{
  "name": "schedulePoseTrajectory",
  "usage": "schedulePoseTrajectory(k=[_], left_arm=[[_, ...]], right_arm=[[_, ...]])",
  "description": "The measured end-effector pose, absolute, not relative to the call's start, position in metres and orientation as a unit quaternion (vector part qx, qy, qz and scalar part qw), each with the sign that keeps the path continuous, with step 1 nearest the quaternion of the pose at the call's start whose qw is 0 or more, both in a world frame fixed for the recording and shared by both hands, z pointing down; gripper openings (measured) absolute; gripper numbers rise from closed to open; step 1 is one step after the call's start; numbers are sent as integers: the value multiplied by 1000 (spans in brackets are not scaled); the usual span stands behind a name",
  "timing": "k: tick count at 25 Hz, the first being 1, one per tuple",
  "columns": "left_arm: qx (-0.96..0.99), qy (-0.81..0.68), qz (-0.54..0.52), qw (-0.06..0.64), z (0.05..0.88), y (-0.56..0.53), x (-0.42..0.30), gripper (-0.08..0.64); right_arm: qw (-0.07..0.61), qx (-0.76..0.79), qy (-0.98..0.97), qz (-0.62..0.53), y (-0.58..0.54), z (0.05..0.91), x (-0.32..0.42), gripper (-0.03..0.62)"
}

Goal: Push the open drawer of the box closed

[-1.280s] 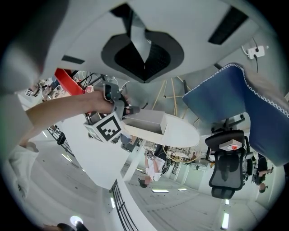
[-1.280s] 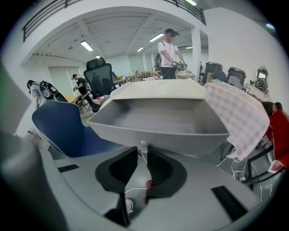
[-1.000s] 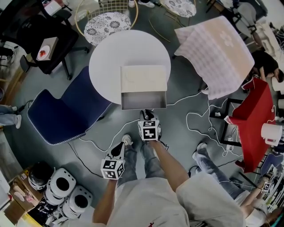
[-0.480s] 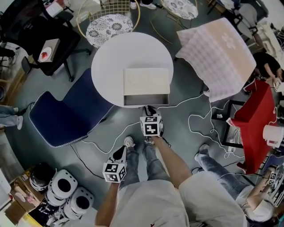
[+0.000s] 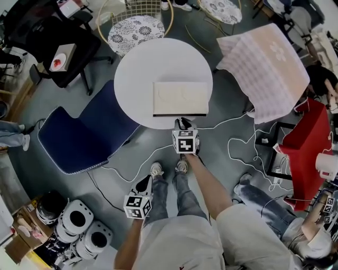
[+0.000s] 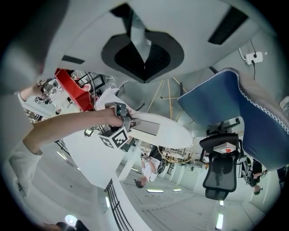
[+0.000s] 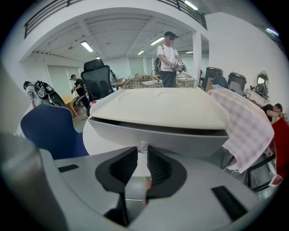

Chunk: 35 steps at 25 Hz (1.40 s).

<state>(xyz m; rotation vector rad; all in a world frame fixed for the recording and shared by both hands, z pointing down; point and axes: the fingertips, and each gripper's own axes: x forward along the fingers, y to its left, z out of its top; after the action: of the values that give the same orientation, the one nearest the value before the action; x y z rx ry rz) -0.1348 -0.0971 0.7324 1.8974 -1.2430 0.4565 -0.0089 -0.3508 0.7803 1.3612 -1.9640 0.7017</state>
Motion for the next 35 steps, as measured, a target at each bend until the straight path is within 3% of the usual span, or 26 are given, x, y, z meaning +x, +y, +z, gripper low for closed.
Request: schedulePoseTrajectory(k=[12,18,26,30,35], left_arm=[[752,-492,188,396,729,-99,-146,12],[761,-486,191,386,726,-103,-138,12],[770,-483,192,371,720,-110,-130,12],[776,-481,187,362,712,-114,-120,12],[787,-480,181,342,695,-123,-99,12]], right_arm=[[312,510,-756,268,-361,783,-14,80],[321,491,-757,288,-339,794,-8,133],[316,487,-767,274,-323,777,4,132],[288,501,-768,276,-310,752,11,49],[267,503,-777,267,-289,722,25,20]])
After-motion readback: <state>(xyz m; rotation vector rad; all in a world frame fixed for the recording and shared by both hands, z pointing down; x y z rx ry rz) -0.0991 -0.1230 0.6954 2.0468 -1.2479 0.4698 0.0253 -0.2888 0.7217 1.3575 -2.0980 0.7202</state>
